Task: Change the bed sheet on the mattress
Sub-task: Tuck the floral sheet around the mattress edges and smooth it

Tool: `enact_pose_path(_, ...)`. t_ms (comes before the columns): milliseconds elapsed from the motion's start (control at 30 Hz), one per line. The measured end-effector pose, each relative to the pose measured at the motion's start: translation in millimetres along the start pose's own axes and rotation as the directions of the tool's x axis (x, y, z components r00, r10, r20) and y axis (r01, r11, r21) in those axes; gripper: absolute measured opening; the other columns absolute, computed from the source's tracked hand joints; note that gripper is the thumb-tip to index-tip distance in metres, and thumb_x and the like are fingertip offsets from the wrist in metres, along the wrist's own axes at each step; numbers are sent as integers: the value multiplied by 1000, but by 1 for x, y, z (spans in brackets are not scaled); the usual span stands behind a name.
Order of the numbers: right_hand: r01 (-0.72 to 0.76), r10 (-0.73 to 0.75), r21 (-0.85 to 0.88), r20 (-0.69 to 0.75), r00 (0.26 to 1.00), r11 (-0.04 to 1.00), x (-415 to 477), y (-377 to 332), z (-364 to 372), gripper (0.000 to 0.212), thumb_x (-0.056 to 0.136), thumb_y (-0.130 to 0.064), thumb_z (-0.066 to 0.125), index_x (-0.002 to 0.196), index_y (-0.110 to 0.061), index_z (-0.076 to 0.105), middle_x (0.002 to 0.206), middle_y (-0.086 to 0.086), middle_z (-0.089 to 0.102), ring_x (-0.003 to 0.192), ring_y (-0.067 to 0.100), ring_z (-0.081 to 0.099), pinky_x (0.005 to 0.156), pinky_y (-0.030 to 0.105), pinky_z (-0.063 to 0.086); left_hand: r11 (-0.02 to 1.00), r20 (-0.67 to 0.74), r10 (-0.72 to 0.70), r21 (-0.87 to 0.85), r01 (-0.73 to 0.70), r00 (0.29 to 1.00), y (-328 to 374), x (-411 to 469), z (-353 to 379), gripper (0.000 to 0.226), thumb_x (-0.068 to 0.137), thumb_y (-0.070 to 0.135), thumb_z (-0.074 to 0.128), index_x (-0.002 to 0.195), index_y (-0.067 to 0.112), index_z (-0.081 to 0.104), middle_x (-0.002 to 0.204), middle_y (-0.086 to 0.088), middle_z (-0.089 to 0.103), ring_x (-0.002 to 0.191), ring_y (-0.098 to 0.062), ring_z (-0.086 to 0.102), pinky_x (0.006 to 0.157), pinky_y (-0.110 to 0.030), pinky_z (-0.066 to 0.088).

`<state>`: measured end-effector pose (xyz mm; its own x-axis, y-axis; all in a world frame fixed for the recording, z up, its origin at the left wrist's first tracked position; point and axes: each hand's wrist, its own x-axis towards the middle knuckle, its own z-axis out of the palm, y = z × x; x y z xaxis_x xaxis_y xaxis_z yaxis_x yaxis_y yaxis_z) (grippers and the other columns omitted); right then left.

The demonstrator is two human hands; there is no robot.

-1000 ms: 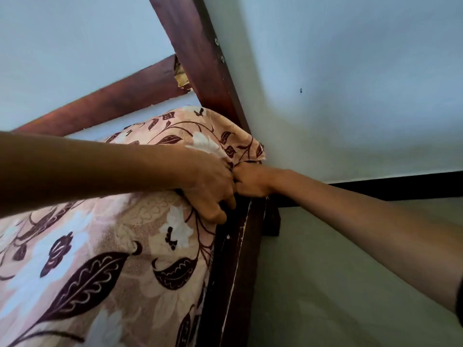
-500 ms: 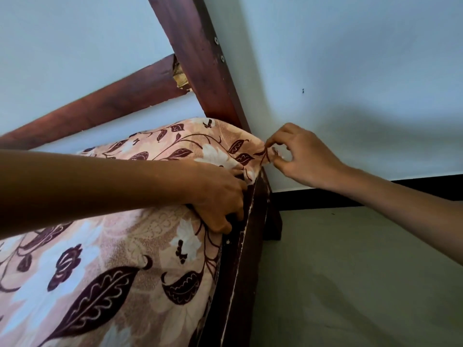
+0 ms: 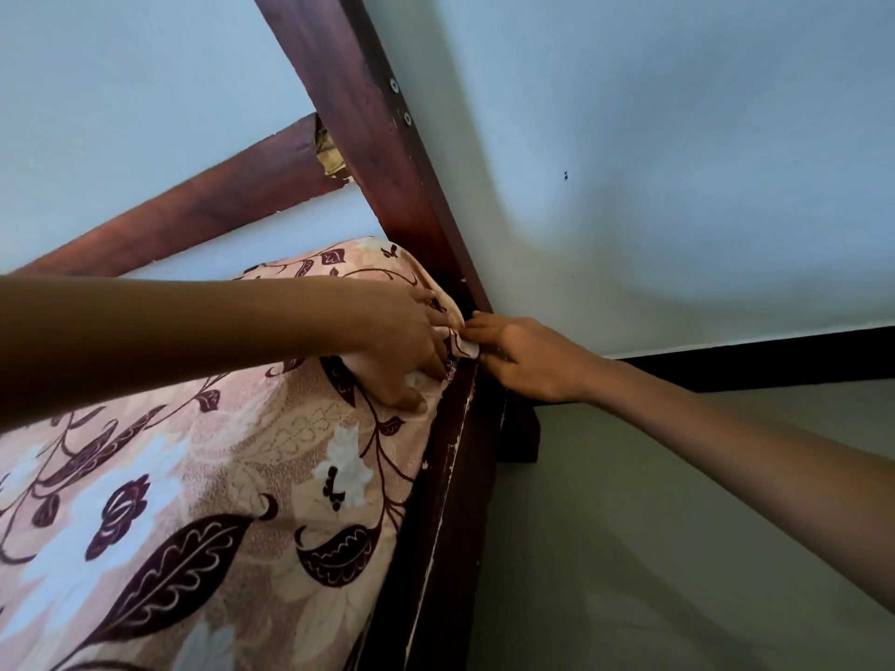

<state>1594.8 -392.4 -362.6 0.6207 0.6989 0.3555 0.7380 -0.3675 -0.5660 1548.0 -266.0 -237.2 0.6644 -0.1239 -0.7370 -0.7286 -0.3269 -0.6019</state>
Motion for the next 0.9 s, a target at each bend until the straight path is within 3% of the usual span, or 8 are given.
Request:
enact_pose_path(233,77,-48,-240,125,991,968,-3,1,-6,53,89,-18,35,142,-9,39,147,9,39,138,20,28,114,29,18,996,26,74,52,-75,997,1,9,-14,48,92,53,31,133,34,44,149,4,31,144,-23,8,115,-54,-6)
enact_pose_path(300,99,-36,-349,184,982,932,5,-7,-3,58,84,-29,27,135,-10,48,141,6,46,132,21,33,111,34,24,996,25,75,43,-76,997,-4,8,-16,45,91,52,33,130,35,46,143,3,38,142,-22,12,115,-53,-3)
enact_pose_path(367,102,27,-428,284,958,898,18,-16,0,46,91,-30,28,116,-8,59,128,8,55,124,21,39,108,34,25,998,11,66,15,-66,998,-8,5,-17,45,90,53,33,128,35,48,141,3,40,141,-22,14,115,-52,-1)
enact_pose_path(433,79,75,-408,350,934,909,29,-20,2,37,94,-25,32,110,-6,60,126,11,55,122,20,40,109,34,21,997,5,69,-14,-69,998,-11,3,-15,46,90,54,32,129,34,47,142,2,39,141,-22,15,116,-51,1)
enact_pose_path(567,70,86,-351,410,908,934,32,-16,-1,46,93,-27,35,131,-6,50,146,13,36,138,18,21,115,34,9,996,-29,69,-48,-71,997,-10,2,-11,44,91,51,35,130,35,47,142,1,37,141,-21,13,116,-49,-1)
enact_pose_path(667,107,46,-396,357,933,912,14,-15,-6,54,87,-42,39,133,-15,50,148,8,33,141,20,11,115,38,10,998,-70,52,-41,-55,996,-8,4,-10,43,90,52,35,129,38,48,136,-3,34,139,-21,14,116,-49,-1)
enact_pose_path(734,105,18,-423,276,961,900,-4,-12,-11,70,78,-54,31,141,-24,39,153,4,26,143,20,7,114,40,13,998,-42,32,-46,-33,999,-6,7,-8,46,90,53,34,133,38,44,141,-6,31,142,-23,11,116,-49,-1)
enact_pose_path(900,56,62,-418,263,963,907,-30,4,-29,74,88,-46,45,150,-20,15,158,2,7,145,17,2,115,35,9,999,45,-39,31,37,998,6,10,-2,58,95,55,21,148,34,15,158,-2,4,144,-24,-13,115,-51,-10)
